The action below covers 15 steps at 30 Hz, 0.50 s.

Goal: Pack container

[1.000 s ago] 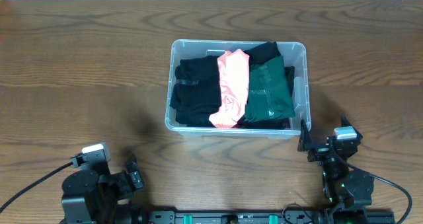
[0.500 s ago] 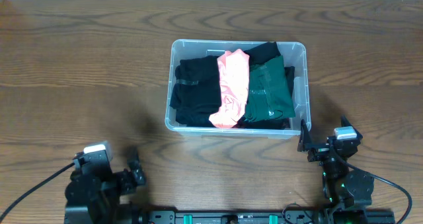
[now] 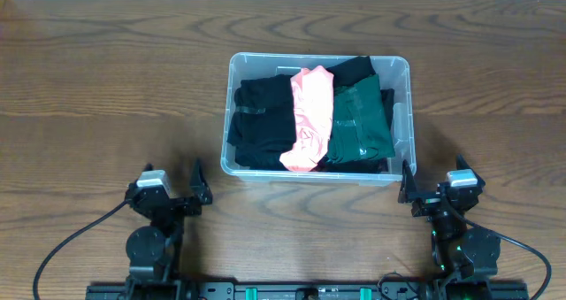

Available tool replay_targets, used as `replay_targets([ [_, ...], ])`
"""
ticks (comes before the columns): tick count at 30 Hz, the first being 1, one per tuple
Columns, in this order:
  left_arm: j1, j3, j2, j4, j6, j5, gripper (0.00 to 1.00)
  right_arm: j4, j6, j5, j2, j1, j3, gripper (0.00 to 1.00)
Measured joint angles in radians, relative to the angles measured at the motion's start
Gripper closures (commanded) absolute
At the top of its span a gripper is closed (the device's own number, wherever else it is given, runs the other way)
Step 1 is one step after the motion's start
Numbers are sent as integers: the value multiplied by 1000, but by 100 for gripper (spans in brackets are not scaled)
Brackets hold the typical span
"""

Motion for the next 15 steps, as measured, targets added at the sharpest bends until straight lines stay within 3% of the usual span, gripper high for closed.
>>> replay_targets([
  [15, -10, -6, -1, 10, -3, 0, 2, 0, 0, 0, 0, 0, 0, 1],
])
